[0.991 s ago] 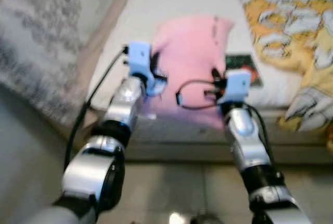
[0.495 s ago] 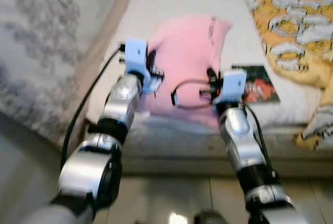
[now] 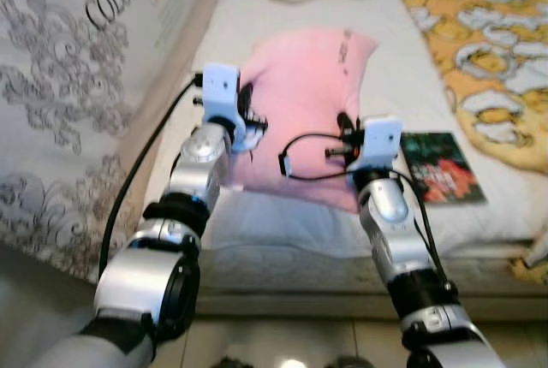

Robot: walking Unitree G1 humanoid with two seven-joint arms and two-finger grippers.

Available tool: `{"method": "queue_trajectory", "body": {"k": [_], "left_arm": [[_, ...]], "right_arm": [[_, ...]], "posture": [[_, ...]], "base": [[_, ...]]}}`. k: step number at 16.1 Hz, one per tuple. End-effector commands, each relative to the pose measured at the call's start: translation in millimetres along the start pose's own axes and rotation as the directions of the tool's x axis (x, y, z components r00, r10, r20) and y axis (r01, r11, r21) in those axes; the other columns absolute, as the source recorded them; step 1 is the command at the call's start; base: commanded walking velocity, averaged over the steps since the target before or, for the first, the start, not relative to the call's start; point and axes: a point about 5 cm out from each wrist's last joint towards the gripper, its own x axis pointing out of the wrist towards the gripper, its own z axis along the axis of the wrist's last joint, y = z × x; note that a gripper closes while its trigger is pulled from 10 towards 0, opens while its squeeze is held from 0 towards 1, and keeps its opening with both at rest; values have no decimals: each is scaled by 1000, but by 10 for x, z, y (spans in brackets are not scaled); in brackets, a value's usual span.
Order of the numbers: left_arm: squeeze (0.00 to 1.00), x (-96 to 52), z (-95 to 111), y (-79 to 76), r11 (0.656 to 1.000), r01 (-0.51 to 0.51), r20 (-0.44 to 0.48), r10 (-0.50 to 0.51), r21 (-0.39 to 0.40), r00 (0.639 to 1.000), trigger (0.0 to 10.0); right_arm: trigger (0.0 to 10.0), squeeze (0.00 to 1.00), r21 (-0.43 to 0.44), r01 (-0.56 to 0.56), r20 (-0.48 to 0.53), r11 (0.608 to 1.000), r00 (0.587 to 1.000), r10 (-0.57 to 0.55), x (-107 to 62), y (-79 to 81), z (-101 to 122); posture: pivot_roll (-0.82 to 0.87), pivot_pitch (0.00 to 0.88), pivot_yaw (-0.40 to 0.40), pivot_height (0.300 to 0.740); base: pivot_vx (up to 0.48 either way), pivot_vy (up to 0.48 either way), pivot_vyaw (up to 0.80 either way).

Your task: Clean up the room

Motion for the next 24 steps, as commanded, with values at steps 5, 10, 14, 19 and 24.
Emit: {"method": "queue_trajectory", "body": {"k": [5,10,14,19,24], "left_arm": [[0,41,169,94,999,-48,49,49,-17,998,10000],[0,51,177,95,998,-59,45,59,2,997,10000],[0,56,171,96,998,-62,34,62,9,997,10000],[0,84,145,35,995,-103,7,103,0,995,10000],[0,83,116,-37,996,-89,2,89,10,996,10000]], "right_arm": [[10000,0,-6,70,-8,998,997,-70,-56,-193,-29],[10000,0,-10,69,-16,998,998,-69,-75,-198,-51],[10000,0,-16,66,-18,998,998,-66,-60,-202,-51],[10000,0,-62,106,-40,992,993,-109,59,-442,9],[10000,0,-57,95,-56,994,994,-99,9,-385,-64]], "posture": [[-182,0,64,740],[-184,0,65,740],[-185,0,65,740],[-187,0,69,740],[-189,0,74,740]], "base": [[307,369,0],[285,387,0],[311,365,0],[235,166,0],[277,-263,0]]}}
